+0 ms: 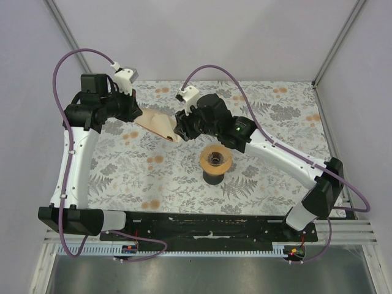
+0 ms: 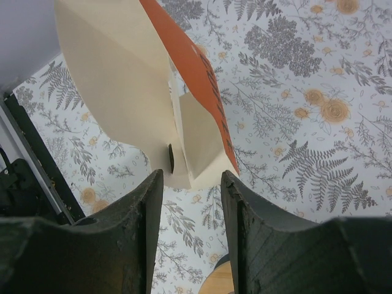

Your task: Place the coffee filter in the dripper

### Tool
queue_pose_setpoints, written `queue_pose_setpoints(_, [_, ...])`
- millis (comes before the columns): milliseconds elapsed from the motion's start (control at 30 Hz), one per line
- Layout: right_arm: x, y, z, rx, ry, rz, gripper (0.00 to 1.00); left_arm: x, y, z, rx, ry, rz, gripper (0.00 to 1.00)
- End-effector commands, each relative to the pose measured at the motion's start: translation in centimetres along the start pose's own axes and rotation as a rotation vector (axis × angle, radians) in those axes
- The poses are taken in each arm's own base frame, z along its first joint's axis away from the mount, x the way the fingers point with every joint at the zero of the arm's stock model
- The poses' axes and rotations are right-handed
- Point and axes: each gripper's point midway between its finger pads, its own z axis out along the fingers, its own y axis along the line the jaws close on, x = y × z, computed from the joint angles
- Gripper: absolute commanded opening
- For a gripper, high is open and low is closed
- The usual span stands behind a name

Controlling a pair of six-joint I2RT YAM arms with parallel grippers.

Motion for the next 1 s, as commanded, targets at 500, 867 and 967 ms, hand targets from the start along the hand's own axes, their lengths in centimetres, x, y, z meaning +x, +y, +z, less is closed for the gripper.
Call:
queue_pose_setpoints(500, [-2.2, 1.3, 1.9, -0.056, -0.052, 0.018, 0.45, -1.8, -0.9, -1.6, 0.017, -0.067, 0.017, 0.02])
queue_pose_setpoints(867, [-3.2, 0.8, -3.8, 0.023, -0.145, -0.013, 0.47, -1.6, -0.6, -1.2, 0.006, -0.062, 0.015, 0.02])
queue_pose_setpoints(967, [-3.3, 2.0, -3.9, -0.011, -0.166, -0.022, 0.46, -1.5, -0.7, -1.2, 0.009, -0.058, 0.013, 0.02])
